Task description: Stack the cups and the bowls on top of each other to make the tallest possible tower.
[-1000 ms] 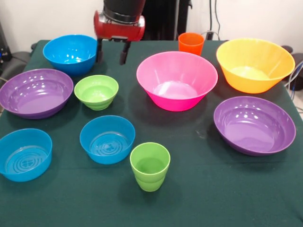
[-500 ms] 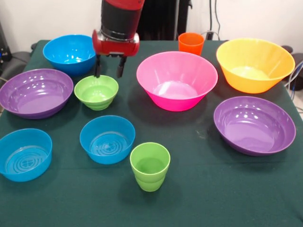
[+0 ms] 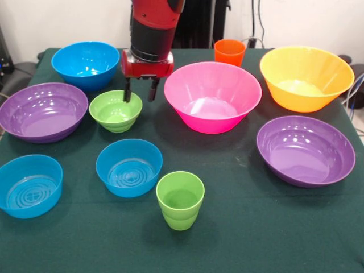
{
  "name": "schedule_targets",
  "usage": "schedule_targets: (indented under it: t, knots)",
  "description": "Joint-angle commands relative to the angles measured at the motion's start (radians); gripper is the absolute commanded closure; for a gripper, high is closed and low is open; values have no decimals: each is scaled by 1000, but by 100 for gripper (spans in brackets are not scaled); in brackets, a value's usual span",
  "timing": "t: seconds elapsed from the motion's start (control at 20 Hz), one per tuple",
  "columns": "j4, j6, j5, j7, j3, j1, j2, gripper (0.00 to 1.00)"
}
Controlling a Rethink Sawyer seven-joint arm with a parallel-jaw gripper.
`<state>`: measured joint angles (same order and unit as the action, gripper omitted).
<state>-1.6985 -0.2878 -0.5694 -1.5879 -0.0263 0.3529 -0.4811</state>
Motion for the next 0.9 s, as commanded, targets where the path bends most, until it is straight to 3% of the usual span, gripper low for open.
schedule_targets:
  t: [0.05,0.45,0.9]
  knots:
    - [-2,81,-33,-121,23,-39,66,0]
    - [39,141,-39,-119,-14,-52,128,0]
    - [52,146,-23,-94,-15,-43,134,0]
